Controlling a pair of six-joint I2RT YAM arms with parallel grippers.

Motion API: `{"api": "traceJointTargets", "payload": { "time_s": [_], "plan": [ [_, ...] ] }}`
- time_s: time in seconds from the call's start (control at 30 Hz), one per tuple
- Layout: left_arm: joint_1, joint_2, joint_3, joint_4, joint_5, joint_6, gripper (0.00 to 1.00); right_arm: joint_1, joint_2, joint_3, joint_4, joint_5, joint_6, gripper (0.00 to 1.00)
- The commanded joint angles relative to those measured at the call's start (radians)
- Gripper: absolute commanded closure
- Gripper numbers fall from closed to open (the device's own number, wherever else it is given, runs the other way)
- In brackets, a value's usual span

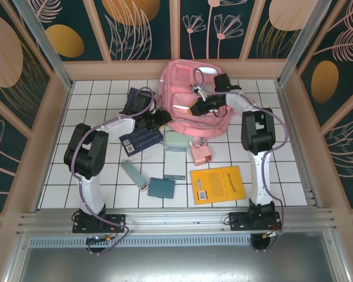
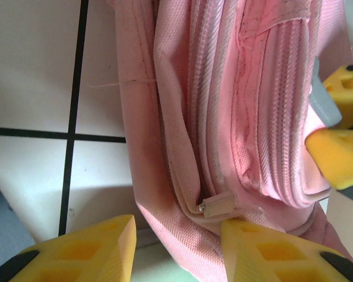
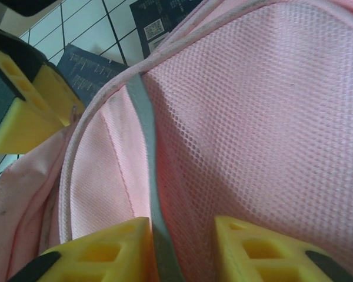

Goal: Pack the student bag

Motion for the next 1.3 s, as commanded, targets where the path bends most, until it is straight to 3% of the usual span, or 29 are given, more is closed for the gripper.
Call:
{"api": "traceJointTargets", "payload": {
  "time_s": [0.0,0.1,0.27,0.43,0.53,0.67,0.8,0.9,1.03,1.27],
  "plan": [
    [0.006,0.047,0.077,0.004,0.006,0.027,0.57,0.049,-0.03,-0.018,-0.061,-0.03,-0.039,0.78],
    [0.011,0.071,0.117,-0.011,0.005,0.037,0.57,0.053,-0.032,-0.021,-0.056,-0.034,-0.04,1.0],
    [0.024,0.059,0.139,-0.025,0.008,0.048,0.57,0.049,-0.09,-0.086,0.09,0.008,0.05,1.0],
    [0.046,-0.049,0.146,-0.063,-0.014,0.084,0.55,0.015,-0.258,-0.21,0.46,0.081,0.342,1.0],
    [0.053,-0.132,0.158,-0.104,-0.05,0.122,0.54,-0.003,-0.326,-0.181,0.55,0.161,0.499,1.0],
    [0.058,-0.238,0.157,-0.143,-0.11,0.161,0.52,-0.011,-0.374,-0.071,0.529,0.344,0.644,1.0],
    [0.065,-0.339,0.173,-0.193,-0.182,0.207,0.5,-0.04,-0.367,0.117,0.387,0.49,0.799,1.0],
    [0.068,-0.372,0.18,-0.206,-0.189,0.219,0.5,-0.038,-0.38,0.206,0.301,0.622,0.815,1.0],
    [0.068,-0.377,0.175,-0.214,-0.154,0.212,0.5,-0.028,-0.453,0.202,0.317,0.778,0.818,1.0],
    [0.067,-0.4,0.135,-0.214,-0.159,0.226,0.5,-0.03,-0.415,0.384,0.152,0.811,0.798,1.0]
  ]
}}
